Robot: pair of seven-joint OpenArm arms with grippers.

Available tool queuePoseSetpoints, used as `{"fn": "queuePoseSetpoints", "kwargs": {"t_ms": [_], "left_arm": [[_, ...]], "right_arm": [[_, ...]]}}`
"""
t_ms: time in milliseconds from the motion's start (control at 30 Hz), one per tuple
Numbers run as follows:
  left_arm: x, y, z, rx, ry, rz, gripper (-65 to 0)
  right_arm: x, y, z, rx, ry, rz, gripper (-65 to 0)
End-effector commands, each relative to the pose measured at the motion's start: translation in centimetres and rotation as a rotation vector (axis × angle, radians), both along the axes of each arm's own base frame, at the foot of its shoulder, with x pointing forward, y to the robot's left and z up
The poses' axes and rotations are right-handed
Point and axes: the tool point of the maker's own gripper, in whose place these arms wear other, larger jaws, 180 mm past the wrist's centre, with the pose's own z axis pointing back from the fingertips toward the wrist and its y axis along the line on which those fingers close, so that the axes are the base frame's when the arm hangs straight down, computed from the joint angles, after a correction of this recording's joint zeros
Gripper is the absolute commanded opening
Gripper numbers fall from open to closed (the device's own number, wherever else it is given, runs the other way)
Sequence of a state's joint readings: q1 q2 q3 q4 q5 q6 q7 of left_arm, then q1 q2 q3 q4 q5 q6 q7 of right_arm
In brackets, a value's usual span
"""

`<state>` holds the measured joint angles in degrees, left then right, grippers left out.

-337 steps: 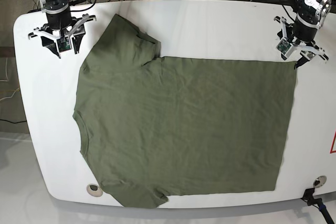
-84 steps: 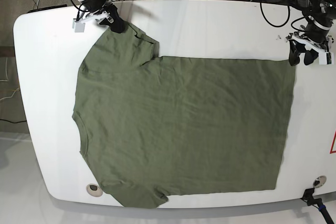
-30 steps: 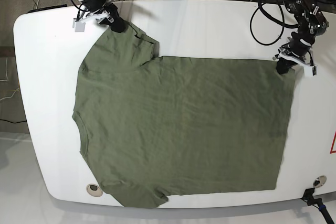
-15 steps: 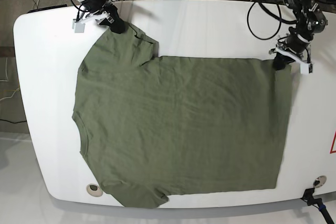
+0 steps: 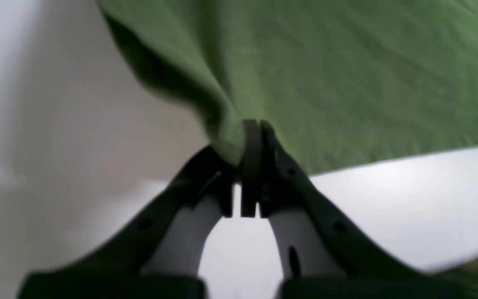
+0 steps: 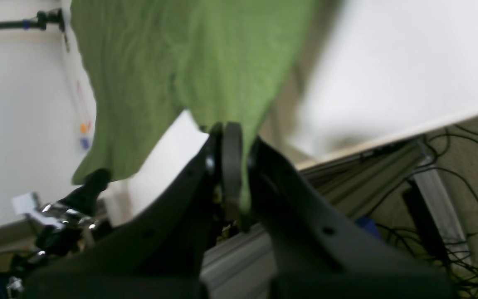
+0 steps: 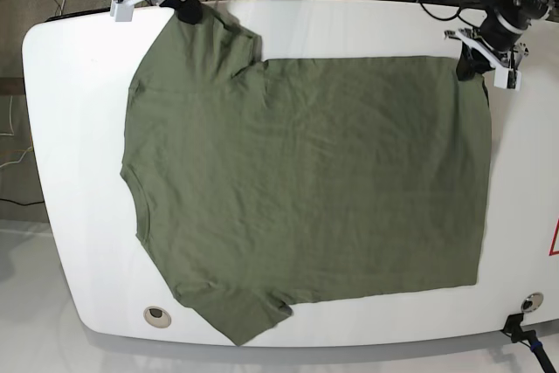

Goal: Fold the T-shirt properly
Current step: 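Lift the held edge and fold it over the shirt toward the hem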

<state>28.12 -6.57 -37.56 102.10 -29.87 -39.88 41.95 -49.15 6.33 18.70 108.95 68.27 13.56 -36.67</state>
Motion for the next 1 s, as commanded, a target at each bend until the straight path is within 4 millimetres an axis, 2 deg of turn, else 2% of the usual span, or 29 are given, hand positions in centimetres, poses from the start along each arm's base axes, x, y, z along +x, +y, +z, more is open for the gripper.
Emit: {"fn": "queuePoseSetpoints", "kwargs": {"t_ms": [0,67,133,200,267,433,633,767,967], "left_arm": [[-0.5,0.2,1.0,0.021,-0.016,-0.013,-65.0],[-1.8,0.3,1.1,0.034,0.002,-0.016,-65.0],[-2.6,1.2,1.3,0.054,0.012,0.008,-65.0],[-2.8,1.8,1.5,0.068,0.014,0.023,-65.0],[-2.6,1.8,1.6,0.064,0.004,0.023,-65.0],[2.0,1.6,3.8,0.062,-0.121,0.024,-65.0],[6.6,0.4,6.0,0.038,-0.232,0.004,-65.0],[8.0,0.0,6.2,0.029,-0.229,-0.003,-65.0],[10.0,-0.7,4.3,-0.056,-0.203,0.023,-65.0]], "right_arm": [[-0.1,0.3,1.5,0.005,-0.034,0.011,-65.0],[-1.1,0.3,1.5,0.005,-0.012,0.014,-65.0],[-1.5,0.3,1.4,0.005,-0.003,0.014,-65.0],[-1.0,0.0,1.5,-0.004,-0.014,0.018,-65.0],[0.4,-0.6,2.0,-0.028,-0.053,0.039,-65.0],[4.8,-1.5,3.6,-0.066,-0.171,0.086,-65.0],[8.2,-0.9,4.9,-0.067,-0.243,0.155,-65.0],[10.4,-1.0,5.8,-0.076,-0.297,0.165,-65.0],[13.7,-2.7,5.6,-0.102,-0.328,0.162,-65.0]]}}
